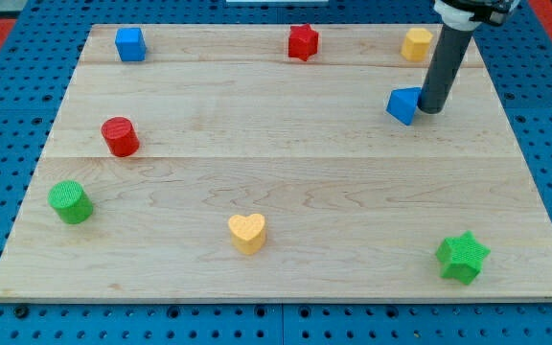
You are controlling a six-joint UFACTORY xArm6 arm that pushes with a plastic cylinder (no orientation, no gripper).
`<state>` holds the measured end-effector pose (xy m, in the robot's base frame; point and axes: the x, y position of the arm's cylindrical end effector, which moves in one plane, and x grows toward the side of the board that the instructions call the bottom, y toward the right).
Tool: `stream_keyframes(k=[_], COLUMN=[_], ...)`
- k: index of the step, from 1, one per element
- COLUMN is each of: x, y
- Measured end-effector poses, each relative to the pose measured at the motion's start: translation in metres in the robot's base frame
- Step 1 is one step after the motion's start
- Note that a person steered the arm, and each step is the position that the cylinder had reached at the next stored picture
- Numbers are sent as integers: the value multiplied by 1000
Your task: Place the blue triangle to bottom left yellow hexagon
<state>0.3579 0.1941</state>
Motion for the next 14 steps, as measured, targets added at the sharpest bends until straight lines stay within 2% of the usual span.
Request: stream_keyframes(k=[1,3,4,5,6,8,10,13,14], x=[34,0,-14,4,-11,-43,-7,-56,-22], y=[8,-32,-32,-62,-93,-52,-44,-24,-25])
